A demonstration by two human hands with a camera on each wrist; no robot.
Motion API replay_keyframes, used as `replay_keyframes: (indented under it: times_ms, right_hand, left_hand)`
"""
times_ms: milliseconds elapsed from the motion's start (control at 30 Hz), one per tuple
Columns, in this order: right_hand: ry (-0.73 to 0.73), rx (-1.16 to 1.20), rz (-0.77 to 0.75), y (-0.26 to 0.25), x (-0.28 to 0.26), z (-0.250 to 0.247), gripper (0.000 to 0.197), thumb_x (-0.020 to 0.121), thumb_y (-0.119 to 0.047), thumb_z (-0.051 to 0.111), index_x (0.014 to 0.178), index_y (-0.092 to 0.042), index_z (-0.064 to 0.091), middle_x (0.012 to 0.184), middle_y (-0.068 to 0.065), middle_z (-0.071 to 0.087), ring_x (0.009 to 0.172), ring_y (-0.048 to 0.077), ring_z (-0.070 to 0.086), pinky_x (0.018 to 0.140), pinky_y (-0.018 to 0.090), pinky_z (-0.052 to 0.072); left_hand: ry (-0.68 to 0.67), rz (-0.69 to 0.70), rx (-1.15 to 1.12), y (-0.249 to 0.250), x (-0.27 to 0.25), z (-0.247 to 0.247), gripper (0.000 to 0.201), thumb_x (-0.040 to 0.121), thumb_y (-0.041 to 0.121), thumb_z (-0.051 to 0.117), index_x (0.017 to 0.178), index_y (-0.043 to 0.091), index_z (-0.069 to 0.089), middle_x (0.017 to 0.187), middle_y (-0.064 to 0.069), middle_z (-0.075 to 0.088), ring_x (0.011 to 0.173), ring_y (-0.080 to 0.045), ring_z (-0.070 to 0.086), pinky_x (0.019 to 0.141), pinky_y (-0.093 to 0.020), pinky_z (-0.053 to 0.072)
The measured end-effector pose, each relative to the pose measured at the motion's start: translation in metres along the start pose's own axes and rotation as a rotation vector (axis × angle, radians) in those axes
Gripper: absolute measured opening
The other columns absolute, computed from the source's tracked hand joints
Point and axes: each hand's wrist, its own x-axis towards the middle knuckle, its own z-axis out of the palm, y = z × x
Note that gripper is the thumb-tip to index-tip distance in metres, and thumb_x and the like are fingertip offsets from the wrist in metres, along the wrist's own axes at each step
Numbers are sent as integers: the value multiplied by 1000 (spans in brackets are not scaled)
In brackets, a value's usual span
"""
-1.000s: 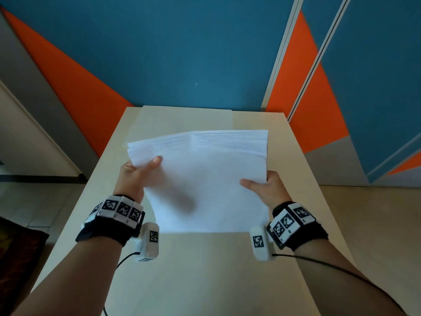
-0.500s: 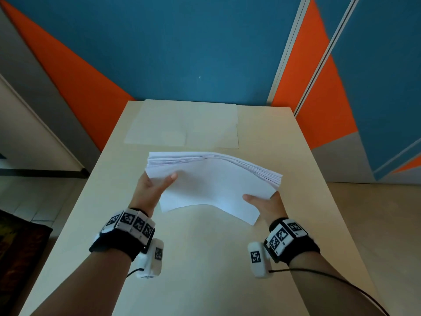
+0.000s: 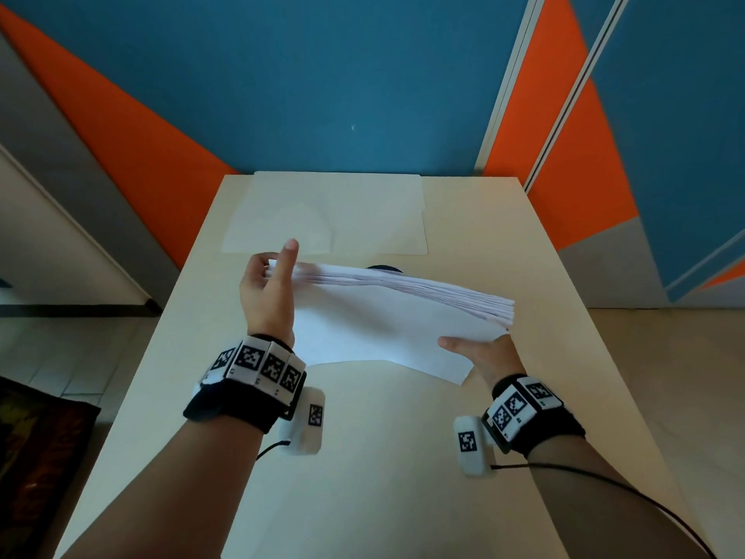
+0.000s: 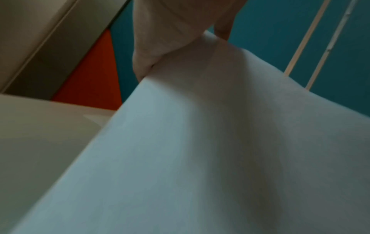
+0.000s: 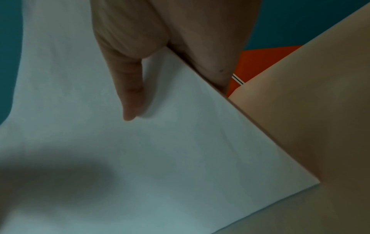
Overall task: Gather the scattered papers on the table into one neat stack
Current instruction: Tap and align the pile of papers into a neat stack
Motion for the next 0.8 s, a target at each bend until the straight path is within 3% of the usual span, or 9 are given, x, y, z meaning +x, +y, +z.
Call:
replay_keyframes:
  times_ms: [100, 267, 367, 433, 533, 600, 700, 733, 800]
  right_hand:
    - [19, 8, -5, -2, -1, 1, 67, 55, -15, 88, 115, -5, 60, 114, 9, 65, 108, 25, 60, 92, 34, 45]
    - [17, 40, -30, -2, 0, 3, 65, 54, -13, 88, 113, -6, 62, 110, 9, 68, 103, 25, 64, 91, 35, 47]
    - [16, 68, -37, 1, 2, 5, 92, 29, -31, 94, 113, -9, 63, 110, 7, 69, 102, 25, 65, 94, 39, 50]
    - [17, 85, -53, 4, 6, 5, 103, 19, -39, 93, 114, -11, 62, 111, 7, 69, 102, 25, 65, 96, 44, 50]
    - [-7, 84, -56, -2, 0, 4, 63, 49, -15, 90, 107, -10, 65, 105, 8, 70, 97, 23, 67, 91, 39, 52]
    - [-33, 31, -83, -6, -4, 0, 32, 62, -2, 82, 87, -17, 68, 88, -1, 71, 78, 8, 69, 75, 28, 51]
    - [-65, 56, -141, -9, -8, -1, 32, 69, 4, 76, 73, -25, 62, 74, -11, 64, 67, 3, 65, 57, 12, 44]
    - [-60, 65, -144, -11, -9, -1, 33, 70, 5, 75, 72, -25, 61, 73, -11, 63, 68, 5, 63, 51, 8, 44]
    - [-67, 85, -162, -10, -8, -2, 33, 71, 7, 74, 71, -24, 60, 71, -11, 62, 60, -1, 61, 46, 4, 43]
  left_hand:
    - [33, -58, -31, 2, 4, 6, 29, 82, 23, 62, 64, 19, 39, 74, 1, 42, 71, -15, 37, 69, -27, 30]
    - [4, -33, 22, 3, 7, 8, 23, 85, 5, 44, 67, 20, 44, 77, -2, 60, 75, -14, 51, 77, -28, 36]
    - [-51, 3, 71, 0, 10, 6, 18, 87, 15, 52, 72, 24, 48, 78, 2, 59, 79, -16, 52, 77, -28, 39]
    - [-60, 31, 148, -1, 11, 5, 20, 76, 31, 68, 73, 29, 48, 82, 3, 56, 80, -17, 51, 77, -30, 41]
    - [-37, 52, 242, 2, 9, 7, 33, 63, 36, 77, 79, 28, 50, 82, 5, 55, 80, -19, 54, 76, -35, 47]
    - [-14, 128, 350, 9, 4, 10, 38, 65, 36, 79, 87, 23, 51, 82, 8, 58, 84, -18, 57, 85, -36, 49]
    - [-32, 380, 785, 15, -1, 18, 47, 68, 52, 71, 101, 21, 60, 106, 3, 64, 112, -24, 51, 109, -48, 27]
    - [-74, 459, 932, 15, -1, 22, 50, 70, 56, 67, 105, 20, 62, 114, 1, 64, 121, -25, 46, 111, -50, 15]
    - [-218, 586, 1101, 16, -6, 35, 54, 75, 64, 53, 104, 20, 67, 116, 0, 66, 127, -27, 44, 111, -55, 6]
